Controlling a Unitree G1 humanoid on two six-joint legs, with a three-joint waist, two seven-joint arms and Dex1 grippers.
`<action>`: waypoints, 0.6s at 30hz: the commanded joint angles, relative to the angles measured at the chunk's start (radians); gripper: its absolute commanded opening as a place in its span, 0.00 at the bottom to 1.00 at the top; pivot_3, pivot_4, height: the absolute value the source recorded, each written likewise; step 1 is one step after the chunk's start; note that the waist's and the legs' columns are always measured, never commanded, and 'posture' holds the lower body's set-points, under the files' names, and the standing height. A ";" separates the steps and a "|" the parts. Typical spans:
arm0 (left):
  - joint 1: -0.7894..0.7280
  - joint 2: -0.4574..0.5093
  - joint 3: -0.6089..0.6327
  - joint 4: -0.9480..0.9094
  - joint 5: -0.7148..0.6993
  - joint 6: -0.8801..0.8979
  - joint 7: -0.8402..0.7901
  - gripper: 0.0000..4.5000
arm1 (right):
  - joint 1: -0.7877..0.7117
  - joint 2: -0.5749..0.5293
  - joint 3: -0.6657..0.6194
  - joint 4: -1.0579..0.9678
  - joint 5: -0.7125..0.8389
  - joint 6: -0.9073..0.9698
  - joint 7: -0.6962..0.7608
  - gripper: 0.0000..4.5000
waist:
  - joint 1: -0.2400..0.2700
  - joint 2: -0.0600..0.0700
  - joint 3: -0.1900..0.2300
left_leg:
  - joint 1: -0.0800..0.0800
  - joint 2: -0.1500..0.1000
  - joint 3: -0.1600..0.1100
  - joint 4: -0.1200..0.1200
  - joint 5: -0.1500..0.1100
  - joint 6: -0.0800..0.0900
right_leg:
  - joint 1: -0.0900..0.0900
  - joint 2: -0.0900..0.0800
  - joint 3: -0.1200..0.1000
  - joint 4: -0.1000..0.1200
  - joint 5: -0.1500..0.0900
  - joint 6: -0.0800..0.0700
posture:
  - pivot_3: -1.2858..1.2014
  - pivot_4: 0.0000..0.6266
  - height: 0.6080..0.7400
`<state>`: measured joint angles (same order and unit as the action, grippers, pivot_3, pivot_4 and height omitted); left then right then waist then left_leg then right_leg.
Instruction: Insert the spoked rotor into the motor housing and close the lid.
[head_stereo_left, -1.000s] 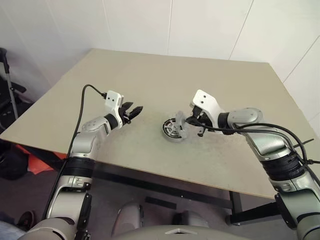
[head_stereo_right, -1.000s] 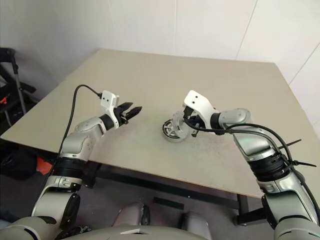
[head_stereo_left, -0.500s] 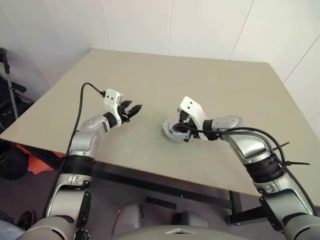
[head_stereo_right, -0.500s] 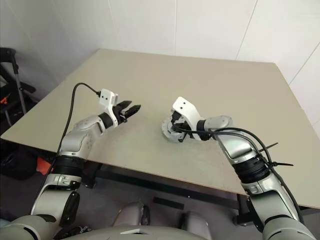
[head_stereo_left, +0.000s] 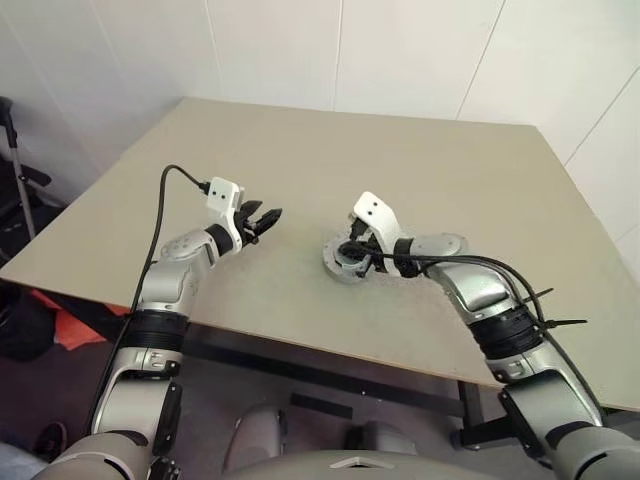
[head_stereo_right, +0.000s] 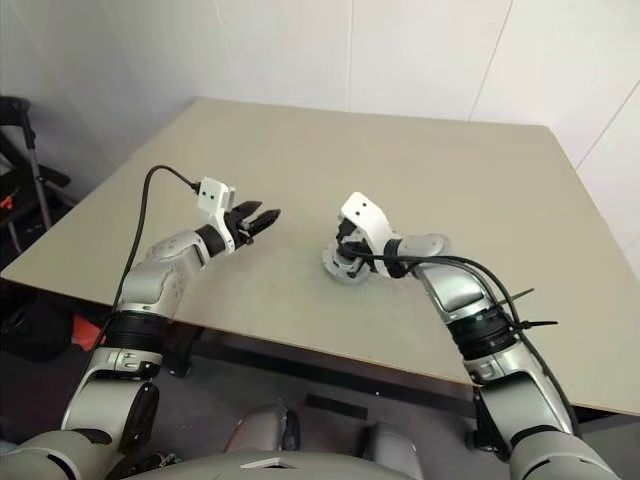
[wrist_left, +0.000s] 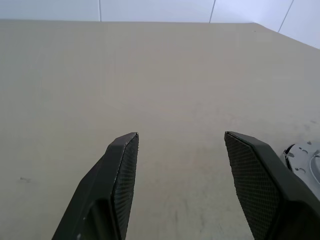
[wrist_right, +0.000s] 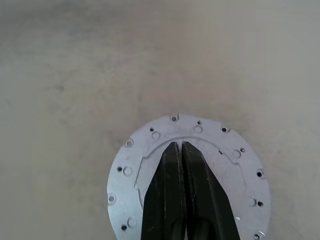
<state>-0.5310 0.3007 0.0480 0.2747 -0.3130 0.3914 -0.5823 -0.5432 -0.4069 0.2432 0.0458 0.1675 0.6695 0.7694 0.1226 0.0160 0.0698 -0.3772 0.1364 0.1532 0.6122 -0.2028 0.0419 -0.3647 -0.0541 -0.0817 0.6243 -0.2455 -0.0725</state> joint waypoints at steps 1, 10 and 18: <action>-0.010 -0.007 0.005 -0.035 -0.002 -0.015 0.001 0.65 | -0.024 0.046 -0.131 0.031 0.045 -0.103 -0.069 0.01 | 0.000 0.000 0.000 | 0.000 0.000 0.000 0.000 0.000 0.000 | 0.000 0.000 0.000 0.000 0.000 0.000 | 0.52 0.00 1.00; 0.003 -0.036 -0.032 -0.068 -0.003 0.001 -0.018 0.65 | 0.105 0.016 -0.156 0.043 0.035 -0.373 -0.010 0.01 | 0.000 0.000 0.000 | -0.004 0.000 0.000 0.000 0.000 0.000 | -0.003 0.000 0.000 -0.001 0.000 0.000 | 0.52 0.00 1.00; 0.000 -0.027 -0.036 -0.056 0.002 -0.003 -0.029 0.65 | 0.169 -0.044 -0.207 -0.012 0.092 -0.444 0.079 0.28 | 0.000 0.000 0.000 | -0.002 0.000 0.000 0.000 -0.002 0.003 | -0.002 0.000 0.000 -0.001 0.000 0.000 | 0.52 0.00 1.00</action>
<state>-0.5181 0.2733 0.0090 0.2502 -0.3106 0.3993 -0.6031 -0.3712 -0.4490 0.0489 0.0822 0.2288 0.2503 0.8304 0.1222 0.0156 0.0698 -0.3794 0.1361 0.1536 0.6122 -0.2047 0.0451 -0.3663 -0.0544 -0.0817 0.6233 -0.2455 -0.0724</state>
